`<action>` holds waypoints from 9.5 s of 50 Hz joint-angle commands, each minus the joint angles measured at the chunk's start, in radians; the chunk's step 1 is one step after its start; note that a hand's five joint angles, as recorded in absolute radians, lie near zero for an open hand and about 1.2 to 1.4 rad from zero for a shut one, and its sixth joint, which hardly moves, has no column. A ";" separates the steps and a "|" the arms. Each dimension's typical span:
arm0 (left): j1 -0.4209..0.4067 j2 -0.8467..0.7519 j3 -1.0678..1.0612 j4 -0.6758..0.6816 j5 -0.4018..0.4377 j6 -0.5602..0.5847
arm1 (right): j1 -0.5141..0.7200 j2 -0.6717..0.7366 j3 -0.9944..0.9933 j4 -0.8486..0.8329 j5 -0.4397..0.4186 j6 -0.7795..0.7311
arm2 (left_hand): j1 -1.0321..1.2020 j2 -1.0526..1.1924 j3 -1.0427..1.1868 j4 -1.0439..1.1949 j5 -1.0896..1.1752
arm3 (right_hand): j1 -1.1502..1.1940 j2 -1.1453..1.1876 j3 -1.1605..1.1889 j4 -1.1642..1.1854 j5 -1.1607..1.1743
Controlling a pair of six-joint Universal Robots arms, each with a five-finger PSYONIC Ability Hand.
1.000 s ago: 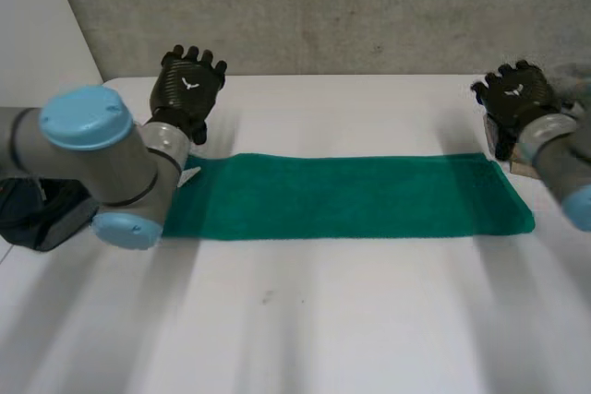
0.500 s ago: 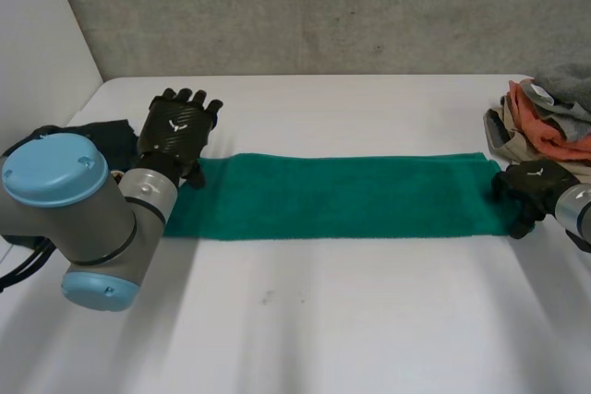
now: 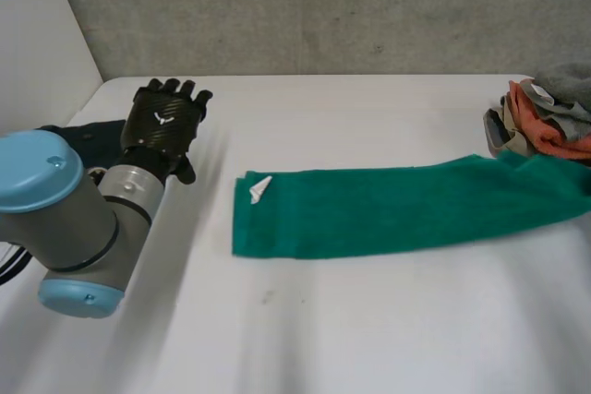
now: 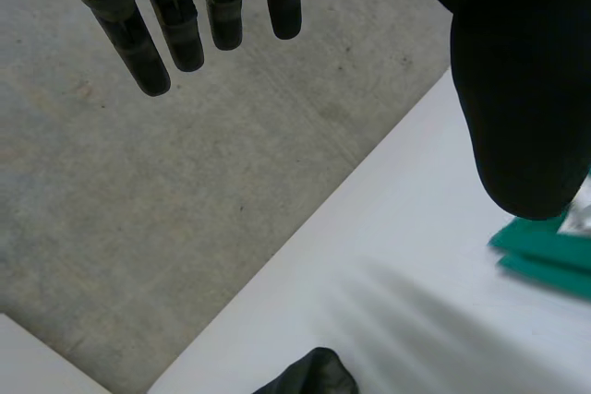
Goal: Fold the laundry.
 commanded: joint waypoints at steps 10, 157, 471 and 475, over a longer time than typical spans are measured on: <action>0.026 0.100 -0.064 -0.001 -0.001 -0.037 | 0.675 -0.076 -0.035 -0.327 -0.188 0.001 | -0.017 -0.031 -0.039 -0.030 -0.049 | 0.281 0.224 0.211 0.200 0.245; -0.244 -0.039 0.408 -0.430 0.301 -0.357 | 0.863 0.164 0.061 -0.245 -0.023 0.319 | -0.013 -0.027 -0.035 -0.026 -0.046 | -0.940 -0.997 -1.011 -1.022 -0.977; 0.075 0.045 0.262 -0.439 0.053 -0.356 | 1.001 0.220 -0.075 -0.105 0.241 0.546 | 1.205 1.191 1.183 1.192 1.172 | -0.663 -0.720 -0.733 -0.744 -0.700; 0.075 0.045 0.264 -0.439 0.053 -0.356 | 1.001 0.242 -0.109 -0.154 0.261 0.503 | 1.205 1.191 1.183 1.192 1.172 | -0.602 -0.658 -0.672 -0.683 -0.638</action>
